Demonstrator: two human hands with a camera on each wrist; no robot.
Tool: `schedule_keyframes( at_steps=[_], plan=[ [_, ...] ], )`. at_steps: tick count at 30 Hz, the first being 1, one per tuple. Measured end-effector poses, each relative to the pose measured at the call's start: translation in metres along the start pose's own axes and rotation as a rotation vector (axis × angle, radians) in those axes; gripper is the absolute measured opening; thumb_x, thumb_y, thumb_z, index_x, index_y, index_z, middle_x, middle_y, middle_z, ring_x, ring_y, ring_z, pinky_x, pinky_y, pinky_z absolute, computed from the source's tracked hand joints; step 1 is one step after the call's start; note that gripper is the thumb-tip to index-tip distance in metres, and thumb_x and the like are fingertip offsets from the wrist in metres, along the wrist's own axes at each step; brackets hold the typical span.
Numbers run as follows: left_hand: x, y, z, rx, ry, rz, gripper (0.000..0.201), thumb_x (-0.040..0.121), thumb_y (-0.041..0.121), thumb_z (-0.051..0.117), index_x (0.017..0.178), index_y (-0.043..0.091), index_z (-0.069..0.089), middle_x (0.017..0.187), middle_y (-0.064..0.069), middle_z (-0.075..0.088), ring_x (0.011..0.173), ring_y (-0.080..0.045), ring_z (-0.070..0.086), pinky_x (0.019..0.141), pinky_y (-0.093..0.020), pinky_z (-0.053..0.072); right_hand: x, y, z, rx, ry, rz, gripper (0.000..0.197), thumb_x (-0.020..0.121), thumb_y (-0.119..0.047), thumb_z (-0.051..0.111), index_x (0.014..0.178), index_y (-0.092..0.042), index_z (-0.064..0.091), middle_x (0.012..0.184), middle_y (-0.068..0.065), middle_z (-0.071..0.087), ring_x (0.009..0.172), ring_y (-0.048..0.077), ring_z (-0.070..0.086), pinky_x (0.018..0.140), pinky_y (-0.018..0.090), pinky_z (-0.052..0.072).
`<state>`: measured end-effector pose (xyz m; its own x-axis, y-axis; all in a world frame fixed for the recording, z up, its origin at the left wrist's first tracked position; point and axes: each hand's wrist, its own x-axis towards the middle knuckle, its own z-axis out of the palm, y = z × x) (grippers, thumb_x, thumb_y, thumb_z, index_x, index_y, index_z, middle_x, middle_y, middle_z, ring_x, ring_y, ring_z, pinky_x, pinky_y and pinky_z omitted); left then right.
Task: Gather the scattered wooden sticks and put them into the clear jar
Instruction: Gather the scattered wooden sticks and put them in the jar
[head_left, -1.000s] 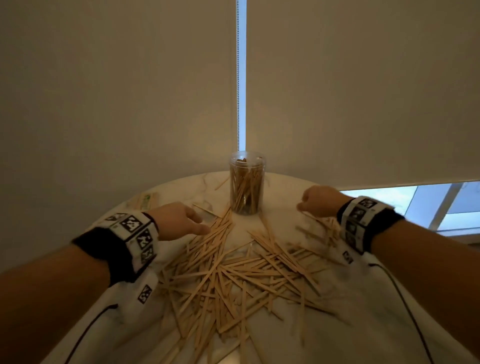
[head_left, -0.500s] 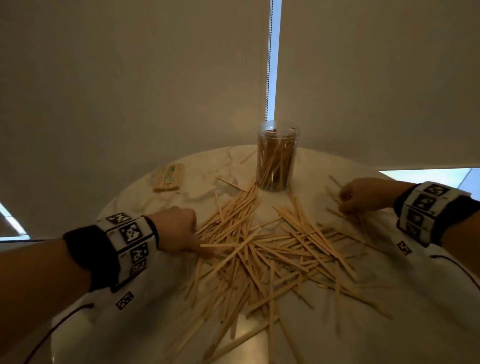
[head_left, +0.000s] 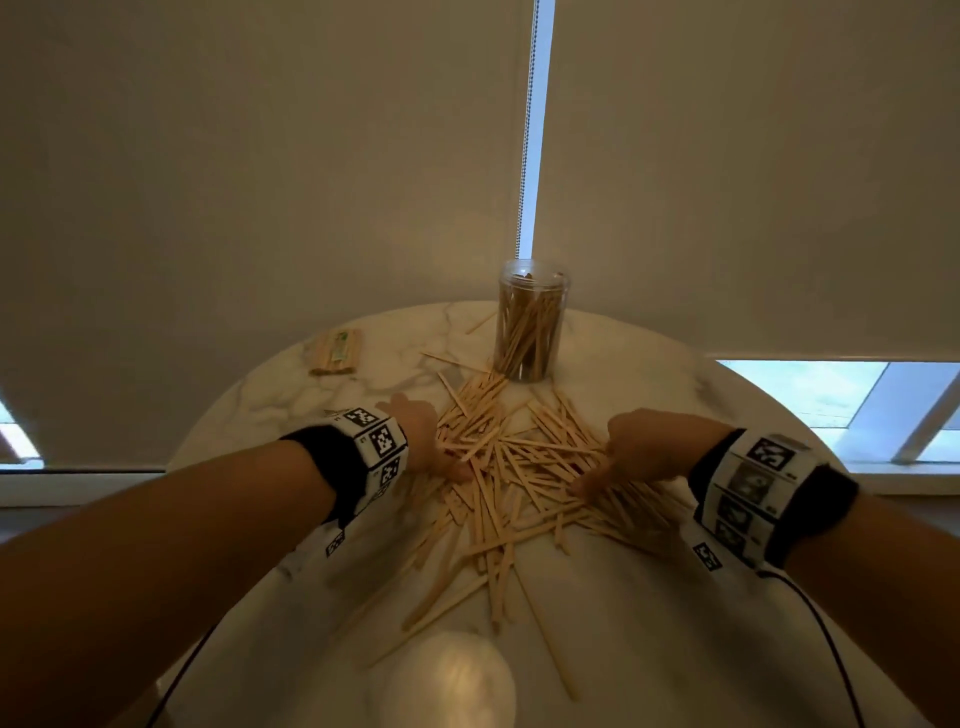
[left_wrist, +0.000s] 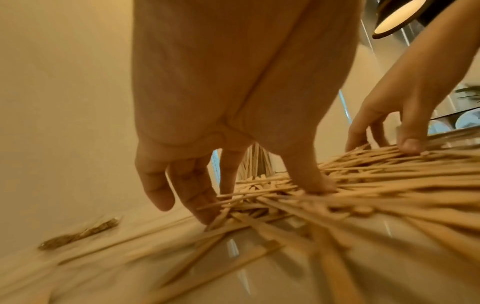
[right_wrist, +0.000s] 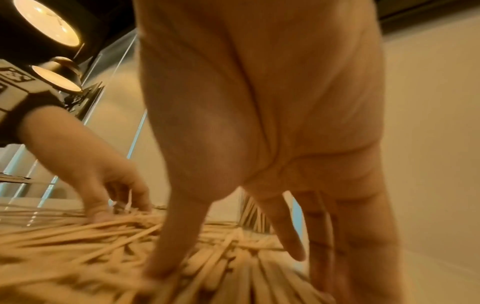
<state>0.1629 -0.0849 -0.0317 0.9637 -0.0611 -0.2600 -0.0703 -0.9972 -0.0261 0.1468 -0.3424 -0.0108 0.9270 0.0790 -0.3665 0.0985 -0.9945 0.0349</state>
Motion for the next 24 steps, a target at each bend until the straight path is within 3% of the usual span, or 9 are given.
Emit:
schedule_keyframes(
  at_steps=[2, 6, 8, 10, 13, 16, 18, 21, 24],
  plan=[
    [0.004, 0.000, -0.004, -0.026, 0.037, -0.010, 0.060, 0.075, 0.067, 0.071, 0.072, 0.011, 0.052, 0.069, -0.002, 0.051, 0.067, -0.018, 0.051, 0.064, -0.030, 0.041, 0.002, -0.005, 0.006, 0.046, 0.062, -0.019, 0.061, 0.077, -0.067, 0.068, 0.099, -0.011, 0.060, 0.089, 0.001, 0.060, 0.084, 0.020, 0.056, 0.070, 0.028, 0.042],
    [0.013, -0.009, -0.010, 0.023, 0.011, -0.046, 0.048, 0.083, 0.054, 0.070, 0.080, 0.007, 0.061, 0.072, -0.002, 0.056, 0.077, -0.021, 0.056, 0.068, -0.031, 0.045, 0.004, -0.013, 0.005, 0.113, 0.137, -0.048, 0.035, 0.081, -0.042, 0.076, 0.092, -0.012, 0.063, 0.084, 0.002, 0.063, 0.078, 0.019, 0.059, 0.057, 0.023, 0.040],
    [0.014, -0.013, -0.011, 0.037, -0.006, -0.054, 0.048, 0.086, 0.051, 0.070, 0.067, 0.010, 0.053, 0.067, -0.002, 0.052, 0.074, -0.020, 0.053, 0.066, -0.031, 0.042, 0.003, -0.013, 0.003, 0.154, 0.160, -0.039, 0.030, 0.080, -0.036, 0.079, 0.086, -0.011, 0.063, 0.079, 0.003, 0.064, 0.076, 0.020, 0.062, 0.057, 0.024, 0.045],
    [0.016, -0.017, -0.012, -0.003, -0.016, -0.067, 0.046, 0.087, 0.047, 0.070, 0.065, 0.012, 0.052, 0.065, -0.001, 0.050, 0.072, -0.020, 0.051, 0.066, -0.031, 0.040, 0.003, -0.011, 0.000, 0.196, 0.170, -0.021, 0.031, 0.082, -0.033, 0.079, 0.087, -0.005, 0.066, 0.082, 0.008, 0.067, 0.080, 0.024, 0.067, 0.067, 0.032, 0.056],
    [0.012, -0.025, -0.017, -0.119, -0.036, -0.087, 0.041, 0.085, 0.048, 0.071, 0.083, 0.008, 0.065, 0.072, -0.002, 0.059, 0.072, -0.020, 0.055, 0.064, -0.030, 0.043, -0.001, -0.006, -0.003, 0.271, 0.170, 0.004, 0.033, 0.085, -0.030, 0.076, 0.092, 0.002, 0.071, 0.090, 0.015, 0.072, 0.085, 0.028, 0.070, 0.080, 0.041, 0.060],
    [0.006, -0.032, -0.026, -0.273, -0.012, -0.111, 0.042, 0.089, 0.042, 0.069, 0.102, 0.001, 0.072, 0.094, -0.011, 0.071, 0.079, -0.024, 0.064, 0.071, -0.035, 0.055, -0.008, 0.000, -0.007, 0.358, 0.201, 0.027, 0.028, 0.087, -0.025, 0.074, 0.089, 0.003, 0.072, 0.088, 0.017, 0.072, 0.082, 0.029, 0.071, 0.076, 0.041, 0.061],
    [-0.002, -0.035, -0.034, -0.341, 0.021, -0.104, 0.044, 0.094, 0.040, 0.064, 0.110, 0.000, 0.071, 0.098, -0.013, 0.070, 0.085, -0.028, 0.065, 0.073, -0.034, 0.052, -0.014, 0.003, -0.010, 0.416, 0.219, 0.038, 0.027, 0.087, -0.023, 0.074, 0.088, 0.003, 0.072, 0.087, 0.018, 0.073, 0.081, 0.030, 0.071, 0.076, 0.041, 0.061],
    [-0.007, -0.039, -0.038, -0.492, 0.096, -0.062, 0.042, 0.098, 0.040, 0.057, 0.109, 0.000, 0.069, 0.107, -0.016, 0.069, 0.098, -0.031, 0.066, 0.084, -0.036, 0.052, -0.022, 0.006, -0.012, 0.507, 0.253, 0.038, 0.023, 0.088, -0.023, 0.073, 0.086, 0.000, 0.071, 0.081, 0.016, 0.073, 0.077, 0.029, 0.072, 0.076, 0.043, 0.061],
    [-0.008, -0.036, -0.036, -0.901, 0.129, -0.018, 0.033, 0.097, 0.023, 0.061, 0.107, -0.008, 0.064, 0.105, -0.024, 0.070, 0.088, -0.036, 0.068, 0.088, -0.046, 0.057, -0.031, 0.004, -0.013, 0.610, 0.344, 0.020, 0.021, 0.090, -0.021, 0.072, 0.083, -0.002, 0.069, 0.073, 0.013, 0.072, 0.066, 0.025, 0.071, 0.067, 0.038, 0.059]
  ],
)
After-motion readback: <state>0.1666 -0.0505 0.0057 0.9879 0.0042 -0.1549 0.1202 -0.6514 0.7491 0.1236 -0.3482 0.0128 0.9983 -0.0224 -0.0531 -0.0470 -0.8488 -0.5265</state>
